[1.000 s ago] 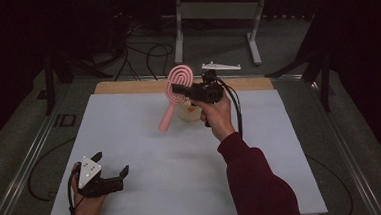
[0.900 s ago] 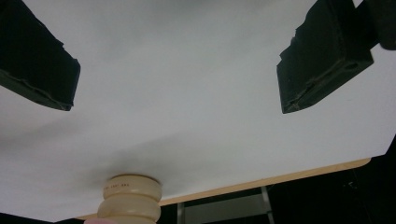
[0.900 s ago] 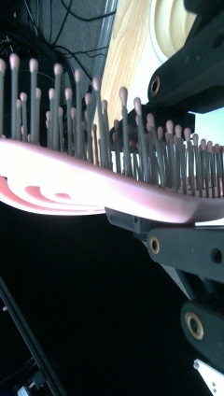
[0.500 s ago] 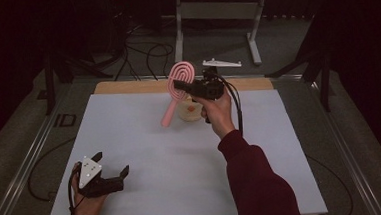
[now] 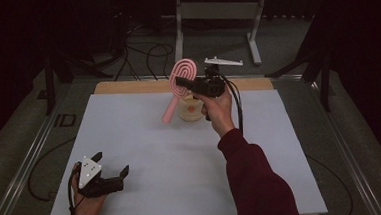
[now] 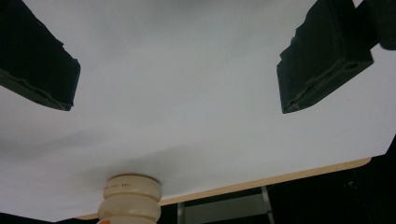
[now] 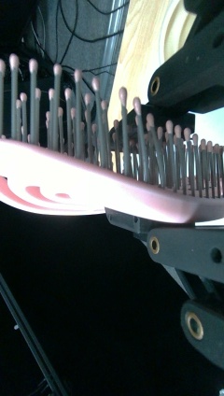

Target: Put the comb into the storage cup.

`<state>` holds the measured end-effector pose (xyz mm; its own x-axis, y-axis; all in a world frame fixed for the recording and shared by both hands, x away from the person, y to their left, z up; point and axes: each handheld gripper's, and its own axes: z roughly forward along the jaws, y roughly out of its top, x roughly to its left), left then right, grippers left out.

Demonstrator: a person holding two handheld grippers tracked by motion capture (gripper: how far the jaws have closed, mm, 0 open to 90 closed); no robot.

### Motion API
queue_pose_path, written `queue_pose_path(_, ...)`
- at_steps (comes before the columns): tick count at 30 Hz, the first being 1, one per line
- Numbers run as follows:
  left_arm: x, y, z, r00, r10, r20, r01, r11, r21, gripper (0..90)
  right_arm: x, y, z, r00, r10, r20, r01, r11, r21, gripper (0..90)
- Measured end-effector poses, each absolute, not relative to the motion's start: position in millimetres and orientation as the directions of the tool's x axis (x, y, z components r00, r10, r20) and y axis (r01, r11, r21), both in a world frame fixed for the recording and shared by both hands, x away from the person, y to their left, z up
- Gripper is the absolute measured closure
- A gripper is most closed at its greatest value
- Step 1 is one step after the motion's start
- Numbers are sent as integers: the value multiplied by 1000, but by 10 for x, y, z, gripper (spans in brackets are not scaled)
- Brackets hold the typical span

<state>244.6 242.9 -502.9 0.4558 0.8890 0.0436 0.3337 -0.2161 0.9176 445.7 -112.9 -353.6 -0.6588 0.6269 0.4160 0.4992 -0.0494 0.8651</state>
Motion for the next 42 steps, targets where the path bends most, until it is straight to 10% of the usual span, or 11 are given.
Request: queue_pose_path(42, 2447, 2430, -5030, 457, 888, 42, 334, -215, 918, 1, 4626, -1337, -3542, -569, 682, 459, 491, -166, 855, 638)
